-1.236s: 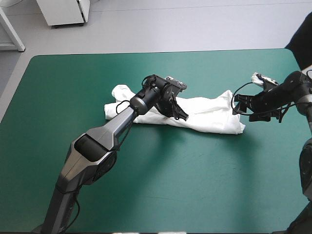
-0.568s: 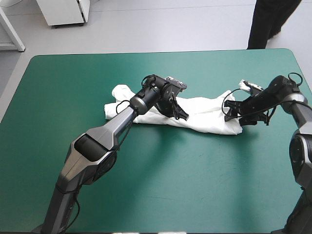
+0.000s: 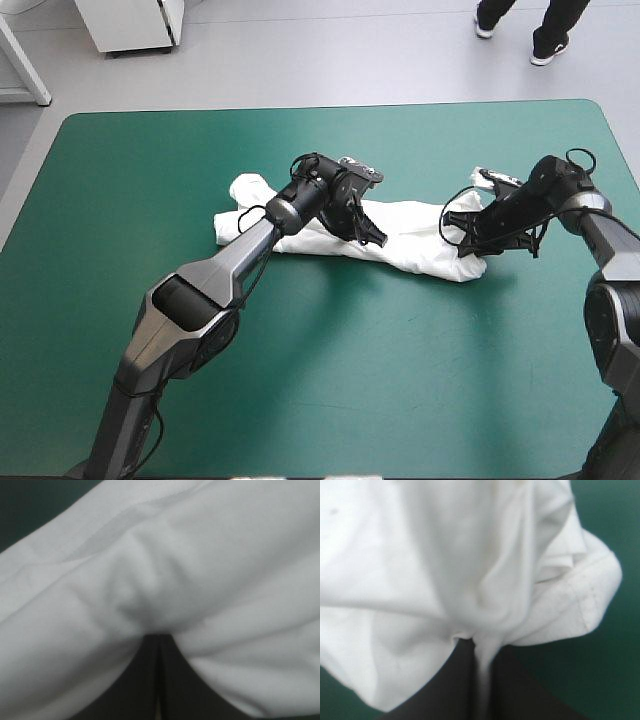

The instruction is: Fold the cloth

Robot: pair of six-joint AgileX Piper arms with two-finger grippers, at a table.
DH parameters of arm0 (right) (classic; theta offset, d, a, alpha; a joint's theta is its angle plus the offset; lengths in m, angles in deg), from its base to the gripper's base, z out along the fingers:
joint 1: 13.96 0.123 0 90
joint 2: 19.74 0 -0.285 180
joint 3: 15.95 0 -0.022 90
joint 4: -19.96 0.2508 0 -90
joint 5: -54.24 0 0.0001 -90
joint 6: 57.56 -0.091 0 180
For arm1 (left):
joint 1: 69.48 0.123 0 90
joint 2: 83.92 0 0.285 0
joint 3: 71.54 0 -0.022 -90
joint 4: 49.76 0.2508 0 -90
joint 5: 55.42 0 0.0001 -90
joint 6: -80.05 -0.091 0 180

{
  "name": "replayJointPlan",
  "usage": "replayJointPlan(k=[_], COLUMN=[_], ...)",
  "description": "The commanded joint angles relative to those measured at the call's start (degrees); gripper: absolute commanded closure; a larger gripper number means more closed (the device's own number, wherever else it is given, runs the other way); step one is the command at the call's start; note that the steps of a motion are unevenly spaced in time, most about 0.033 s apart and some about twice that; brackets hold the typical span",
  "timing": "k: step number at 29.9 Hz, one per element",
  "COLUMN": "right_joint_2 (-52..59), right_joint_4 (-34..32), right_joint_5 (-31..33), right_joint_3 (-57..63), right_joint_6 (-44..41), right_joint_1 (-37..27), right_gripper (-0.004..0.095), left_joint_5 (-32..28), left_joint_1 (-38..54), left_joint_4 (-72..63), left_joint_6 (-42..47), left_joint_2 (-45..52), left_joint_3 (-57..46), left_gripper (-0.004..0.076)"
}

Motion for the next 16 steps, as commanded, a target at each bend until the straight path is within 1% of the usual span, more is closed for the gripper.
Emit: replayJointPlan(k=[1, 5, 7, 11, 14, 16], right_joint_2=[7.2, 10.7, 11.8, 13.0, 13.6, 13.8], right_joint_4=[4.2, 5.9, 6.9, 11.3, 13.8, 14.0], right_joint_5=[0.6, 1.0, 2.3, 4.9, 5.2, 5.2], right_joint_3=[-2.4, -5.4, -7.3, -10.7, -13.1, -14.5], right_joint_6=[1.8, 1.8, 1.8, 2.0, 3.0, 3.0], right_joint_1=[0.2, 0.2, 0.2, 0.5, 1.7, 2.9], right_gripper=[0.0922, 0.0922, 0.0922, 0.0922, 0.0922, 0.0922], left_joint_5=[0.0, 0.0, 0.0, -0.1, -0.2, -0.2], left_joint_1=[-0.4, -0.4, -0.4, -0.4, -0.4, -0.4], left_joint_4=[-2.5, -2.5, -2.5, -2.5, -2.5, -2.5], left_joint_6=[0.0, 0.0, 0.0, 0.0, 0.0, 0.0], left_joint_2=[3.0, 3.0, 3.0, 3.0, 3.0, 3.0], left_joint_3=[1.3, 1.3, 1.3, 1.3, 1.3, 1.3], left_gripper=[0.0746, 0.0746, 0.0746, 0.0746, 0.0746, 0.0746])
